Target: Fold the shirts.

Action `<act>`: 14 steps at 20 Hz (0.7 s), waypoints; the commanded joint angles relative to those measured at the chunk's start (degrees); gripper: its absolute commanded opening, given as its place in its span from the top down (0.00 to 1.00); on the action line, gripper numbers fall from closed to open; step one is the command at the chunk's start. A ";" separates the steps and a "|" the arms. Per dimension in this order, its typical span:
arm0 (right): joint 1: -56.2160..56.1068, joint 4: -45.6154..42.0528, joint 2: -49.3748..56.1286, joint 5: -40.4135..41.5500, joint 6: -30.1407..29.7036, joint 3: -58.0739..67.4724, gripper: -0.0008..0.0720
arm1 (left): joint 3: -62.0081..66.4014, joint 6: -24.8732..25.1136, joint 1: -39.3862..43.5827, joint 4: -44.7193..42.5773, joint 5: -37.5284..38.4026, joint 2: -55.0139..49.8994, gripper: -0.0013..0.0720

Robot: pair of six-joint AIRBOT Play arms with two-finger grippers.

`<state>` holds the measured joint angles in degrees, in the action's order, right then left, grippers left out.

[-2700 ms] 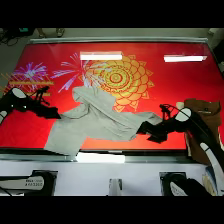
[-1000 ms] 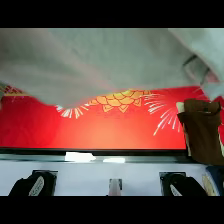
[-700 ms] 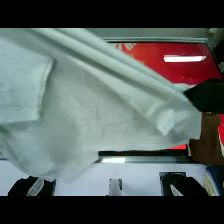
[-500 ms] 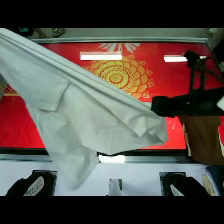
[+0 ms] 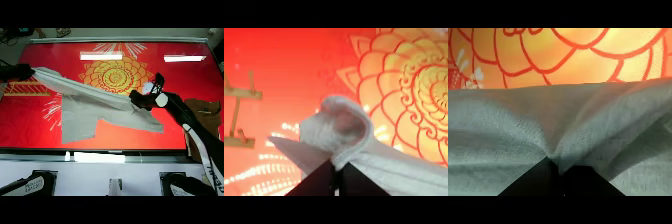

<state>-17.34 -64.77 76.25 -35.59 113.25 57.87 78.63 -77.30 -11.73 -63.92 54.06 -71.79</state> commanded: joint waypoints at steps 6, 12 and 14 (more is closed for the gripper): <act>9.09 6.10 0.48 -8.24 -6.16 2.93 0.27 | -1.42 -2.69 2.21 1.18 11.85 -10.78 0.18; 30.86 -1.09 -3.63 -43.65 -18.86 2.19 0.35 | -5.57 -4.66 -1.95 -9.18 24.55 -14.38 0.38; 31.82 -1.11 -3.63 -47.21 -21.29 0.17 0.39 | -10.82 -3.43 -2.12 -8.90 24.15 -14.38 0.38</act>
<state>9.80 -64.03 73.23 -70.13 97.36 59.59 72.75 -81.28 -12.97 -71.02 75.13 -85.47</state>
